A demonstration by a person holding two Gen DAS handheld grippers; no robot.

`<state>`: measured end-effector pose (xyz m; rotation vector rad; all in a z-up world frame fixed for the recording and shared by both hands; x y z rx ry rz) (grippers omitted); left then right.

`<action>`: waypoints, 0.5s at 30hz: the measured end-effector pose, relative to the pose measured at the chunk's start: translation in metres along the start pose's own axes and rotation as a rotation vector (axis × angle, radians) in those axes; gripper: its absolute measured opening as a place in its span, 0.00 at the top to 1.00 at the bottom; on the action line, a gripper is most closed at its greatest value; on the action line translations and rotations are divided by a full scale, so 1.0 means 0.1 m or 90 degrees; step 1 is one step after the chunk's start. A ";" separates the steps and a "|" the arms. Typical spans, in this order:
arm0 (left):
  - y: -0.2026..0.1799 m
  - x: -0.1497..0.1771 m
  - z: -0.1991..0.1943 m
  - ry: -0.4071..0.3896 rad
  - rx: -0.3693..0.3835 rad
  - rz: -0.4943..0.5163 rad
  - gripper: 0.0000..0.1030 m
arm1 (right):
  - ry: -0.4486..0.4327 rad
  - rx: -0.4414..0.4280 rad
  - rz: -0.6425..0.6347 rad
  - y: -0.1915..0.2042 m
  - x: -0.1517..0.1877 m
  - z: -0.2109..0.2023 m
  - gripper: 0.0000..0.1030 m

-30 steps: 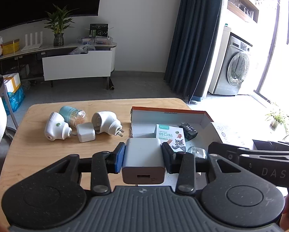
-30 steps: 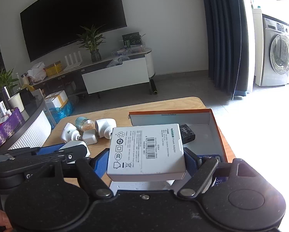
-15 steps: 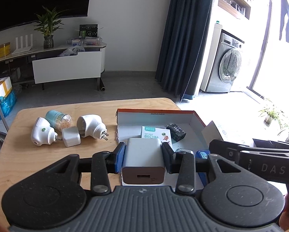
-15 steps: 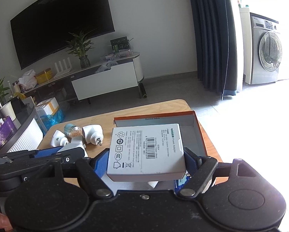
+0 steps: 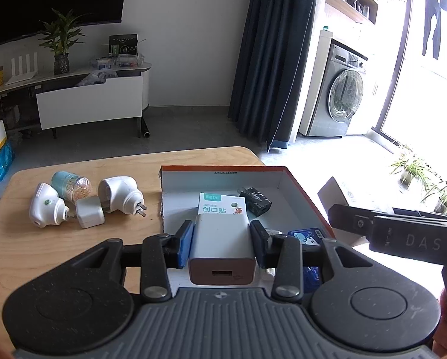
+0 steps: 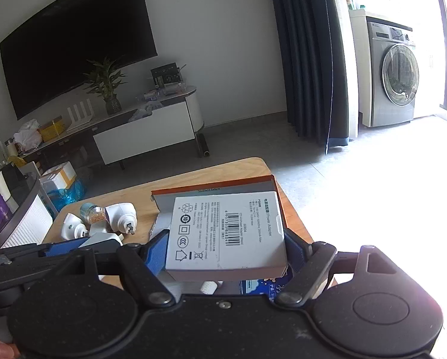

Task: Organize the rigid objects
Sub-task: 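Lower and release the charger cube with left gripper while right gripper releases the white box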

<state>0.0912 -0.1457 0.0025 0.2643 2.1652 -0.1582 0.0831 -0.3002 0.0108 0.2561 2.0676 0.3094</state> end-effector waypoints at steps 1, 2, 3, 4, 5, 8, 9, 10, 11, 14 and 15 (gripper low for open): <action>-0.02 0.00 0.01 0.000 0.002 0.002 0.60 | -0.001 0.001 0.002 -0.01 0.00 0.00 0.10; -0.03 0.01 0.01 0.001 0.004 0.003 0.60 | 0.000 0.001 0.003 -0.02 0.00 0.00 0.10; -0.05 0.01 0.01 0.001 0.005 0.004 0.60 | 0.000 0.002 0.003 -0.03 0.00 0.00 0.10; -0.06 0.01 0.02 0.003 0.007 0.005 0.60 | 0.000 0.003 0.004 -0.04 0.00 0.00 0.10; -0.07 0.02 0.02 0.004 0.008 0.006 0.60 | 0.000 0.004 0.004 -0.04 0.01 0.00 0.10; -0.10 0.03 0.04 0.007 0.011 0.008 0.60 | -0.001 0.006 0.007 -0.06 0.00 0.00 0.10; -0.11 0.04 0.04 0.009 0.012 0.009 0.60 | -0.001 0.007 0.007 -0.06 0.00 0.00 0.10; -0.12 0.04 0.05 0.010 0.013 0.010 0.60 | 0.000 0.008 0.008 -0.05 0.00 0.01 0.10; -0.13 0.04 0.05 0.012 0.014 0.011 0.60 | 0.001 0.008 0.008 -0.06 0.00 0.02 0.10; -0.15 0.06 0.06 0.015 0.016 0.013 0.60 | 0.004 0.008 0.010 -0.05 0.00 0.06 0.10; -0.15 0.06 0.07 0.016 0.017 0.014 0.60 | 0.004 0.008 0.011 -0.05 0.00 0.07 0.10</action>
Point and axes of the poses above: each gripper's, at about its wrist camera, not at the fingertips, and z roughly the way its jaws point, y to its left, x to its underside, the point moved 4 cm from there along z, roughly the way its jaws point, and after that the axes turned 11 degrees about -x, right-handed, at the moved point
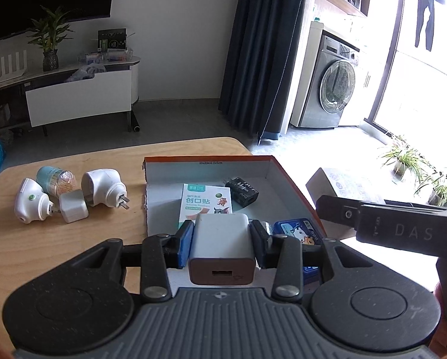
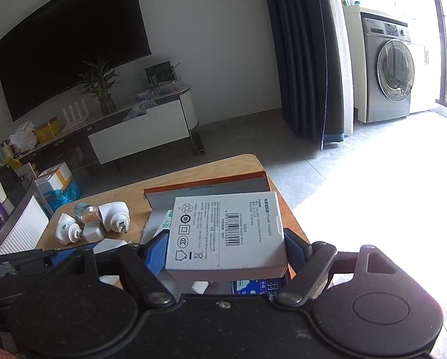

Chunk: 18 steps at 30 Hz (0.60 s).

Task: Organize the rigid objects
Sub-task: 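Lower and release the charger cube with left gripper while right gripper releases the white box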

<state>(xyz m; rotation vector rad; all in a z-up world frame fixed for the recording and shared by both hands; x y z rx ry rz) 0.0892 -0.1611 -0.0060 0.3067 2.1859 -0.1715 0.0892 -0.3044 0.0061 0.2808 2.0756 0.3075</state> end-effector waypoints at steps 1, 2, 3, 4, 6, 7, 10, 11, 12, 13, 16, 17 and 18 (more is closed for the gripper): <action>-0.01 0.00 0.01 0.001 0.000 0.001 0.60 | 0.001 0.000 0.000 0.00 0.00 0.01 0.10; -0.02 0.00 0.01 0.001 0.001 0.002 0.60 | 0.002 0.000 0.001 -0.01 0.00 0.01 0.10; -0.02 0.00 0.02 0.001 0.002 0.002 0.60 | 0.002 0.000 0.001 -0.02 -0.01 0.02 0.10; -0.03 0.00 0.02 0.002 0.002 0.002 0.60 | 0.003 0.000 0.002 -0.03 -0.01 0.02 0.10; -0.04 0.00 0.04 0.003 0.003 0.003 0.60 | 0.004 0.000 0.003 -0.04 -0.01 0.04 0.10; -0.04 0.00 0.05 0.003 0.003 0.004 0.60 | 0.005 0.000 0.003 -0.04 -0.01 0.04 0.10; -0.05 -0.01 0.07 0.004 0.004 0.005 0.60 | 0.007 0.000 0.002 -0.04 -0.02 0.07 0.10; -0.05 -0.02 0.08 0.004 0.003 0.006 0.60 | 0.007 -0.001 0.002 -0.04 -0.02 0.08 0.10; -0.05 -0.03 0.09 0.003 0.002 0.006 0.60 | 0.007 -0.001 0.002 -0.05 -0.03 0.09 0.10; -0.05 -0.04 0.10 0.002 0.002 0.007 0.60 | 0.008 -0.001 0.002 -0.05 -0.03 0.10 0.10; -0.05 -0.07 0.14 0.003 -0.002 0.006 0.60 | 0.011 -0.004 0.002 -0.07 -0.03 0.13 0.10; -0.04 -0.08 0.16 0.003 -0.001 0.004 0.60 | 0.012 -0.005 0.002 -0.07 -0.04 0.14 0.10; -0.04 -0.09 0.17 0.003 -0.001 0.005 0.60 | 0.014 -0.005 0.001 -0.08 -0.04 0.16 0.10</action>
Point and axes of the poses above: each gripper's, at about its wrist camera, not at the fingertips, and z roughly the way its jaws point, y to its left, x to its underside, the point moved 4 cm from there along z, roughly the way its jaws point, and after that the axes turned 11 degrees about -x, right-handed, at the moved point
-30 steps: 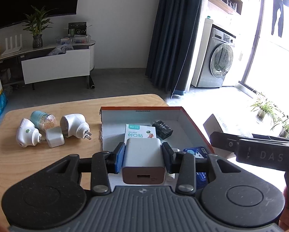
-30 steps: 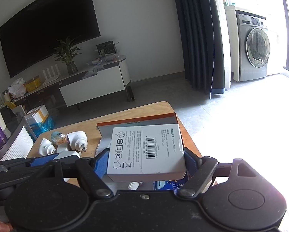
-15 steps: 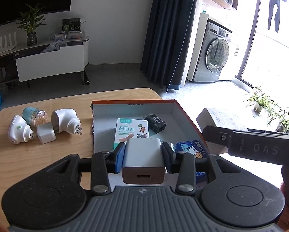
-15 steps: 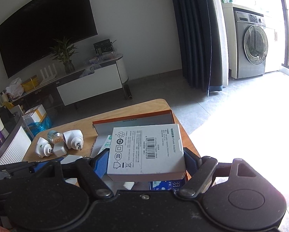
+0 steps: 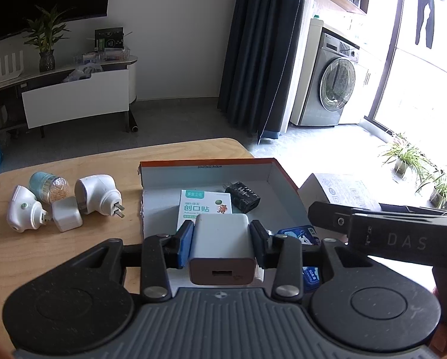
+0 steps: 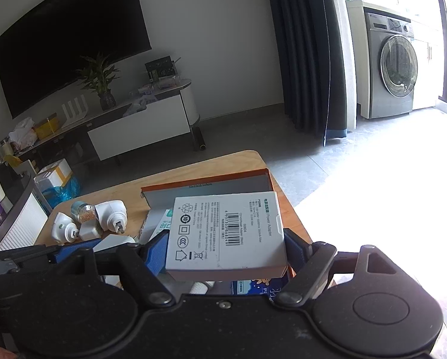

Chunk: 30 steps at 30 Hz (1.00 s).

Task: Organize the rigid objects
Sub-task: 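Lower and release the charger cube with left gripper while right gripper releases the white box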

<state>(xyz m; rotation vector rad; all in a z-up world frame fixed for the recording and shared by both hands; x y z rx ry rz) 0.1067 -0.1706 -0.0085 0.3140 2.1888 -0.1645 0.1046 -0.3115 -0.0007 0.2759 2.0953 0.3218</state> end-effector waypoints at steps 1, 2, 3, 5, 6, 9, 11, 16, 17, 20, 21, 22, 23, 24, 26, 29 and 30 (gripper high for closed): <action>0.00 -0.01 0.02 0.000 -0.001 0.001 0.60 | 0.001 -0.001 0.000 -0.01 -0.01 0.02 0.10; 0.00 -0.02 0.03 0.000 -0.002 0.002 0.60 | 0.002 -0.001 0.000 -0.01 -0.02 0.03 0.10; 0.00 -0.03 0.05 0.001 -0.002 0.002 0.60 | 0.002 -0.002 0.000 -0.01 -0.03 0.05 0.10; 0.00 -0.06 0.09 0.001 -0.002 0.003 0.60 | 0.002 -0.003 0.000 -0.03 -0.05 0.07 0.10; 0.00 -0.07 0.10 0.001 -0.003 0.004 0.60 | 0.002 -0.003 -0.001 -0.04 -0.06 0.09 0.10; 0.00 -0.11 0.15 0.000 -0.002 0.005 0.60 | 0.002 -0.003 -0.002 -0.06 -0.10 0.13 0.10; -0.01 -0.14 0.18 0.000 -0.002 0.006 0.60 | 0.001 -0.004 0.000 -0.07 -0.13 0.15 0.10; -0.02 -0.18 0.25 0.000 -0.001 0.006 0.60 | 0.004 -0.004 -0.004 -0.10 -0.21 0.23 0.10; -0.02 -0.19 0.26 0.000 -0.001 0.006 0.60 | 0.005 -0.004 -0.004 -0.10 -0.22 0.25 0.10; -0.01 -0.21 0.29 0.002 -0.001 0.003 0.60 | 0.006 -0.006 -0.006 -0.11 -0.25 0.30 0.10; -0.01 -0.22 0.31 0.002 -0.001 0.003 0.60 | 0.006 -0.006 -0.006 -0.11 -0.26 0.32 0.10; 0.00 -0.23 0.32 0.002 -0.002 0.004 0.60 | 0.007 -0.006 -0.007 -0.11 -0.28 0.35 0.10; 0.00 -0.24 0.34 0.002 -0.002 0.004 0.60 | 0.009 -0.005 -0.007 -0.12 -0.29 0.37 0.10; 0.01 -0.25 0.36 0.003 -0.002 0.004 0.60 | 0.011 -0.006 -0.007 -0.12 -0.29 0.40 0.10; 0.01 -0.26 0.39 0.004 -0.001 0.002 0.60 | 0.014 -0.007 -0.007 -0.13 -0.30 0.45 0.10; 0.03 -0.27 0.42 0.007 0.000 0.002 0.60 | 0.019 -0.005 -0.013 -0.14 -0.32 0.51 0.10; 0.03 -0.28 0.44 0.008 0.000 0.002 0.60 | 0.021 -0.005 -0.013 -0.15 -0.33 0.54 0.10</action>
Point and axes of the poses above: each gripper's, at about its wrist camera, not at the fingertips, and z roughly the way its jaws point, y to its left, x to its underside, the point moved 4 cm from there along z, roughly the way its jaws point, and after that the axes turned 11 degrees about -x, right-handed, at the moved point
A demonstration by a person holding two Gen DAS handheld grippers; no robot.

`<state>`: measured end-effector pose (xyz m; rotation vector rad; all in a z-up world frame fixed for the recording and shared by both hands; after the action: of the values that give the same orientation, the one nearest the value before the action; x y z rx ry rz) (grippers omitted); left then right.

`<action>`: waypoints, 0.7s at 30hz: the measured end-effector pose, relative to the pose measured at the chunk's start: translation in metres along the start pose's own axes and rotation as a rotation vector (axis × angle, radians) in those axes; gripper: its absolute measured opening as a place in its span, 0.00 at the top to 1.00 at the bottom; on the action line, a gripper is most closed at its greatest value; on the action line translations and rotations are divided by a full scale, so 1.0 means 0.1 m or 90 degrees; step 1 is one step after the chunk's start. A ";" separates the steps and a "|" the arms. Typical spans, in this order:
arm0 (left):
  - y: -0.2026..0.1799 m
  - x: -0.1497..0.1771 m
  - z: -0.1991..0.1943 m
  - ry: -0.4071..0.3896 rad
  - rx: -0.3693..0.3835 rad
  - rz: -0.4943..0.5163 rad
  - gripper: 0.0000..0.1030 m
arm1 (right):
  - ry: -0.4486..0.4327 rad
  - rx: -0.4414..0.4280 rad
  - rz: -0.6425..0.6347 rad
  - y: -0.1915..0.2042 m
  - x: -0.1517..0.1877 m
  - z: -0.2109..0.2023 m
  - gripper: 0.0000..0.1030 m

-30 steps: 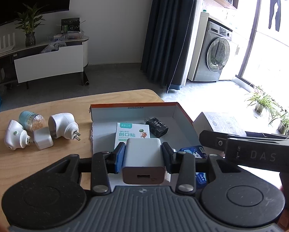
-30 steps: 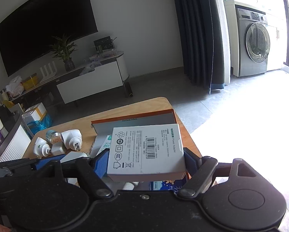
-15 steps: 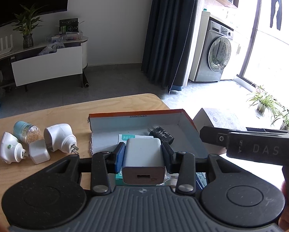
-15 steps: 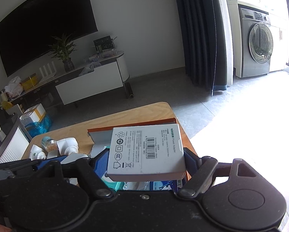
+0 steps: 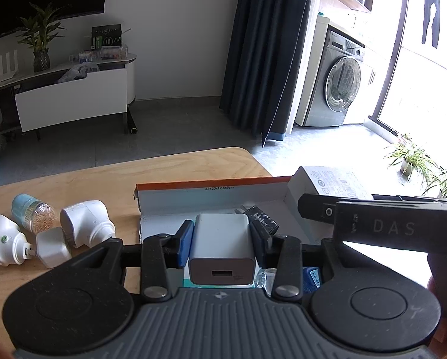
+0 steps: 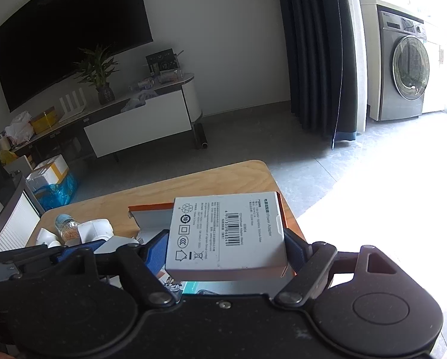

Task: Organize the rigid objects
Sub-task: 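Lower and release the charger cube with left gripper while right gripper releases the white box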

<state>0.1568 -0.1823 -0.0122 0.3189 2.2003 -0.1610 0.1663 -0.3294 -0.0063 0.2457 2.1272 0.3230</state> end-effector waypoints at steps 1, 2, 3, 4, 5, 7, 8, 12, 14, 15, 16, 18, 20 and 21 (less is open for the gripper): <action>0.01 0.00 0.01 0.002 0.000 0.000 0.60 | 0.001 0.003 0.000 -0.01 -0.01 0.04 0.10; 0.01 0.01 0.02 0.003 0.001 0.000 0.60 | -0.001 0.004 -0.002 -0.02 -0.03 0.06 0.09; 0.01 0.00 0.04 0.005 0.001 -0.001 0.60 | -0.007 0.001 -0.005 -0.02 -0.05 0.09 0.10; 0.01 0.00 0.04 0.007 0.001 0.000 0.60 | -0.014 0.008 -0.008 -0.05 -0.07 0.13 0.08; 0.01 0.01 0.05 0.008 0.000 0.000 0.60 | -0.018 0.018 -0.009 -0.07 -0.08 0.15 0.07; 0.01 0.01 0.07 0.009 0.002 0.000 0.60 | -0.015 0.012 0.002 -0.12 -0.11 0.19 0.07; 0.01 0.01 0.08 0.010 0.002 0.000 0.60 | -0.020 0.006 0.008 -0.14 -0.11 0.17 0.07; -0.01 -0.03 0.16 0.016 0.007 -0.001 0.60 | -0.054 0.006 0.023 -0.20 -0.11 -0.02 0.07; -0.04 -0.06 0.20 0.012 0.010 -0.001 0.60 | -0.059 0.015 0.026 -0.22 -0.10 -0.09 0.07; -0.07 -0.09 0.22 0.012 0.019 -0.003 0.60 | -0.059 0.017 0.027 -0.22 -0.09 -0.12 0.07; -0.09 -0.12 0.24 0.011 0.029 -0.006 0.60 | -0.060 0.018 0.027 -0.22 -0.07 -0.15 0.07; -0.13 -0.18 0.26 0.001 0.041 -0.006 0.58 | -0.062 0.025 0.026 -0.23 -0.06 -0.20 0.07; -0.14 -0.24 0.25 -0.005 0.041 -0.009 0.44 | -0.064 0.027 0.028 -0.22 -0.04 -0.23 0.07; -0.13 -0.25 0.22 -0.011 0.041 -0.012 0.41 | -0.065 0.027 0.027 -0.21 -0.05 -0.24 0.07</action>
<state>0.1846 -0.2041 -0.0053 0.3309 2.1844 -0.2453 0.1478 -0.3536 0.0031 0.3262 2.0314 0.2852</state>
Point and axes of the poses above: each gripper's, at about its wrist camera, not at the fingertips, and z roughly the way its jaws point, y to its left, x to its underside, the point moved 4 cm from there along z, roughly the way its jaws point, and after that the axes turned 11 degrees about -x, right-handed, at the moved point
